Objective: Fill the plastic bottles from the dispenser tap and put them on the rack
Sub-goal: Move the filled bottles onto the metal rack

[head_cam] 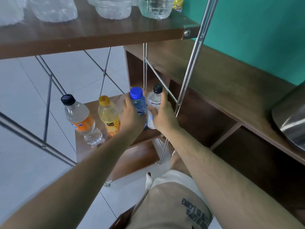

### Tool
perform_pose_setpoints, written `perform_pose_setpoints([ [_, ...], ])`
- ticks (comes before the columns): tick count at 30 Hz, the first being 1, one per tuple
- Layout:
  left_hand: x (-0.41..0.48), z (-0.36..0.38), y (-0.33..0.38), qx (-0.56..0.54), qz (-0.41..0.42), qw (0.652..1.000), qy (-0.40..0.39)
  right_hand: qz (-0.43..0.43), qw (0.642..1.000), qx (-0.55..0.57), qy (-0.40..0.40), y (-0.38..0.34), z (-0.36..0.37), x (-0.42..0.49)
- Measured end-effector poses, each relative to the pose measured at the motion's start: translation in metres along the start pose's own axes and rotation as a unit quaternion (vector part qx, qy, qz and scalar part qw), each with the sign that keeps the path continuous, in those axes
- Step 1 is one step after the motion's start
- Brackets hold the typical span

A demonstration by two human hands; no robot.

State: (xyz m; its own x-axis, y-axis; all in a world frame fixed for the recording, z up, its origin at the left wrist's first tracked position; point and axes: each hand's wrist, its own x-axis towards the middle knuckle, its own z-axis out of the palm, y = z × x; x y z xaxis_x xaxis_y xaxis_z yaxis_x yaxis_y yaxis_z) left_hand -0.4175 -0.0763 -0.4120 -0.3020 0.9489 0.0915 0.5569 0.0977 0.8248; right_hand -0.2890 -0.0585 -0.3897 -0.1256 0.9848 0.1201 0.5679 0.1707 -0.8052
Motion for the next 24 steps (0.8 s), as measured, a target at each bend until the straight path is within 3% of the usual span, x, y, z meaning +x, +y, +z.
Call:
perform_pose_setpoints([
  [9,-0.014,-0.018,0.022,0.029,0.028,0.999,-0.005,0.056,0.995,-0.075,-0.034,-0.018,-0.024,-0.011],
  [12,-0.028,-0.03,0.04,0.101,0.099,0.99,0.005,0.022,0.989,-0.146,-0.023,-0.033,-0.046,-0.026],
  [15,-0.048,-0.041,0.073,0.17,0.239,0.956,0.026,-0.027,0.975,-0.22,0.027,-0.051,-0.08,-0.051],
  [17,-0.06,-0.045,0.104,0.167,0.329,0.928,0.042,-0.068,0.958,-0.263,0.087,-0.063,-0.111,-0.071],
  [24,-0.081,-0.026,0.256,0.102,0.504,0.858,0.005,-0.106,0.888,-0.367,0.256,-0.101,-0.26,-0.128],
])
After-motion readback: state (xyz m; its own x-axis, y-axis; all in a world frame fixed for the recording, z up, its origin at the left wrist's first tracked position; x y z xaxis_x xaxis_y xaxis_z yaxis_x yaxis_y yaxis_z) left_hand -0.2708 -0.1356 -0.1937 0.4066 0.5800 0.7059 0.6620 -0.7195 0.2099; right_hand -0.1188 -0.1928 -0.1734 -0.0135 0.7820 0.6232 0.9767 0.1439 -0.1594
